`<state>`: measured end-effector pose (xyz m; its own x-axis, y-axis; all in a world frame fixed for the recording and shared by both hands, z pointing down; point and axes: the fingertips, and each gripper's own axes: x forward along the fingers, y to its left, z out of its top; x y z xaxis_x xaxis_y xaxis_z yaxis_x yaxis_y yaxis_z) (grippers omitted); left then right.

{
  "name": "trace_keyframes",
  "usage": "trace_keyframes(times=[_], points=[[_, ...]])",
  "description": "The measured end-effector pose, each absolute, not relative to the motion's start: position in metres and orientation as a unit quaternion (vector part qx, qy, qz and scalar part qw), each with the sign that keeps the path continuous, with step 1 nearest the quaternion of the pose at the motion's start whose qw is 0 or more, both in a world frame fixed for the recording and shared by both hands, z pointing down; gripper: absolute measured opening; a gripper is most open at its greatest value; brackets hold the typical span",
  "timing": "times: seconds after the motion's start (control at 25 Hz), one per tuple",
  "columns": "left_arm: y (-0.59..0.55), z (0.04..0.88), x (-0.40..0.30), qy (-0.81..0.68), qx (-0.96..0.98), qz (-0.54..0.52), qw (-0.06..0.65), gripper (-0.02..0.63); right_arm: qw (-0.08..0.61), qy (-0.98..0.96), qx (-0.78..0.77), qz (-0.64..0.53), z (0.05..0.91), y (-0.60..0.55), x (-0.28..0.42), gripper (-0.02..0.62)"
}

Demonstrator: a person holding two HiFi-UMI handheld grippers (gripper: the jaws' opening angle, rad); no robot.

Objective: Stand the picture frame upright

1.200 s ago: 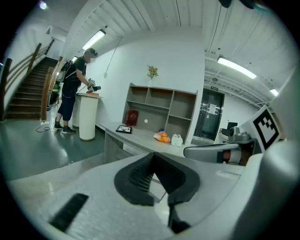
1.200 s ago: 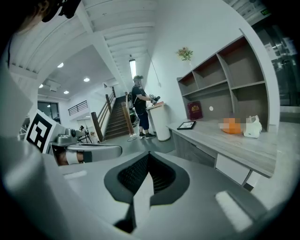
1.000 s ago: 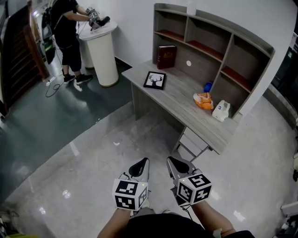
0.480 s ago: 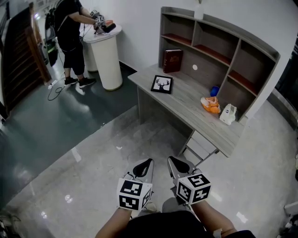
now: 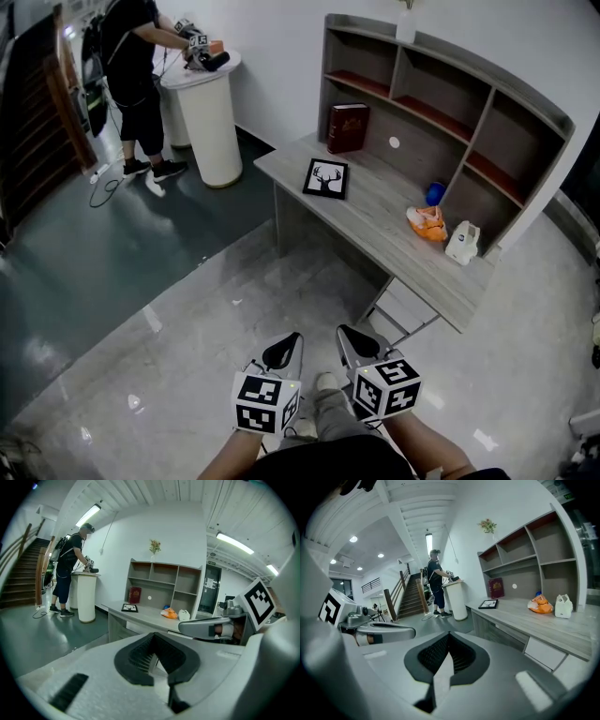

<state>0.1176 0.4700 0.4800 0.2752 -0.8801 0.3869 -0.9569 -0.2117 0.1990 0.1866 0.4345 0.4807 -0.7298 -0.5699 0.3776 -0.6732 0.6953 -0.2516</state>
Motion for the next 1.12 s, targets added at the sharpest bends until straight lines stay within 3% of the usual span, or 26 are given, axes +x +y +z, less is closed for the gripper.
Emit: trace_keyframes(times=[1.12], points=[[0.262, 0.477, 0.112, -0.61, 0.759, 0.111, 0.196, -0.002, 0.14, -0.923, 0.298, 0.197, 0.482, 0.234, 0.169, -0.002]])
